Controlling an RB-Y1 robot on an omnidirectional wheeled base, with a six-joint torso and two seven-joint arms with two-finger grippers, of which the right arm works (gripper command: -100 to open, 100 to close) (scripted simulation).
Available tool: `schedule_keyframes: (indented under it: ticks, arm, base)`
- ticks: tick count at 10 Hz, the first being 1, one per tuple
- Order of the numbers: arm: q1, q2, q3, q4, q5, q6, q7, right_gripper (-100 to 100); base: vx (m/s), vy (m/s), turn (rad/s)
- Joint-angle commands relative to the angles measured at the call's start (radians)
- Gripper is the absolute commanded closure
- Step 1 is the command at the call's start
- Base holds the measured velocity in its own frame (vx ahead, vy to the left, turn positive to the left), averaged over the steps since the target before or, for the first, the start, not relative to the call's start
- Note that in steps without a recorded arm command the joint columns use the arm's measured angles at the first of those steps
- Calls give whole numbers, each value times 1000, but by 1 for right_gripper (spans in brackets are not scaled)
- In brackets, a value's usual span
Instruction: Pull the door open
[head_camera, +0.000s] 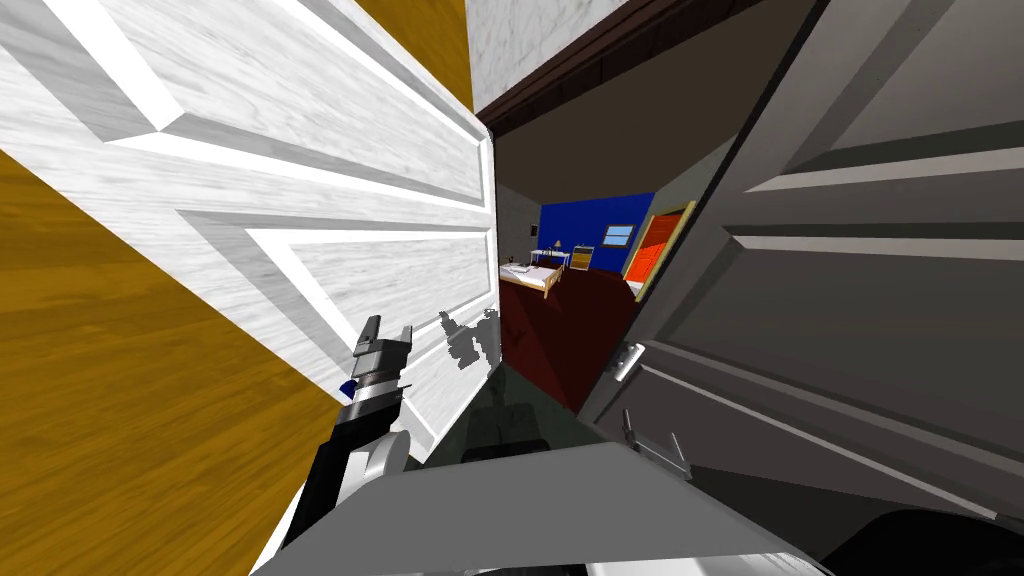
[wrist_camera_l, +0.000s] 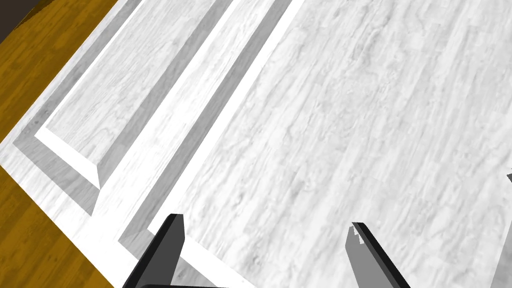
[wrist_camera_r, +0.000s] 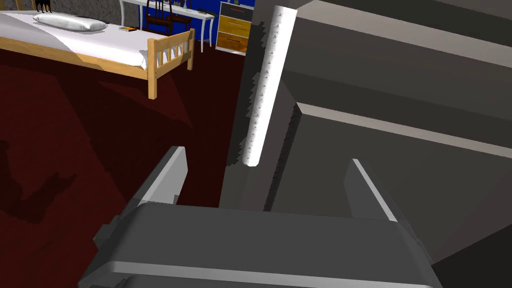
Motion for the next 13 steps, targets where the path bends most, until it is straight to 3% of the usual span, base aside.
schedule_keyframes:
  ticks: [1,9,10,11,12,13]
  arm:
    - [3,-3,1,29,-25,-13,-40,-100]
    - [14,-9,7,141,-112,-66,-177,-100]
    - [14,-10,6,132,-106,-59,-165,-100]
    - [-26,-42,2,170,-106,-45,-192,-100]
    - [-26,-42,2,170,-106,-45,-192,-100]
    - [-43,-56,1,186,-105,-37,-201,-100]
  base:
    - [106,-63,172]
    - [87,-76,118]
    - [32,-37,26]
    - [55,-30,-167]
    - [55,-36,-65]
    - [49,-36,-47]
